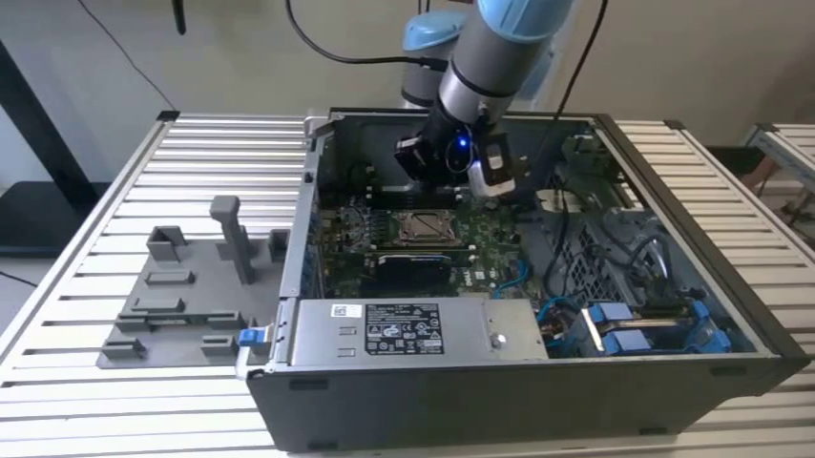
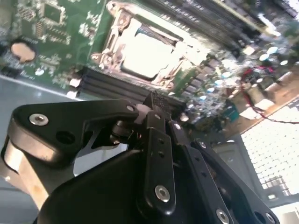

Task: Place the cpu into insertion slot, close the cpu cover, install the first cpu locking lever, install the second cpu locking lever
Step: 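Install the second cpu locking lever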

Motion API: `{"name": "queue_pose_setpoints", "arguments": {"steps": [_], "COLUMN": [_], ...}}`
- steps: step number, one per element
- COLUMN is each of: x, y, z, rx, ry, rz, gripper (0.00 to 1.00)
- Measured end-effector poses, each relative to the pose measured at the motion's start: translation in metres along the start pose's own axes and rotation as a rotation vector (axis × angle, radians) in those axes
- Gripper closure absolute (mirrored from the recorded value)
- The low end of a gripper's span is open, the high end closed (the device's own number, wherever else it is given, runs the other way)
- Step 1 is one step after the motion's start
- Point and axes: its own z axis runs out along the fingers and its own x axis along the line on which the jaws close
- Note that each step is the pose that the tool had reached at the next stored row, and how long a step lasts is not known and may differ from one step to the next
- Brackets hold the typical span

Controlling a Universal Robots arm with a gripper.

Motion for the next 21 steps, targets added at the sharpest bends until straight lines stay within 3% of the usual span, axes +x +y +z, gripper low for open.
{"name": "queue_pose_setpoints", "arguments": {"steps": [5, 8, 10, 13, 21], "x": [-0.0011, -0.0016, -0.0020, -0.0035, -0.0028], "y": [-0.0134, -0.0218, -0.0271, -0.0347, -0.0310], "z": [-0.0039, -0.0068, -0.0084, -0.0108, -0.0059], "rx": [0.0062, 0.0099, 0.0132, 0.0167, 0.0187], "ry": [0.0132, 0.0274, 0.0335, 0.0498, 0.0499], "rz": [0.006, 0.011, 0.014, 0.019, 0.019], "gripper": [0.89, 0.89, 0.89, 0.89, 0.89]}}
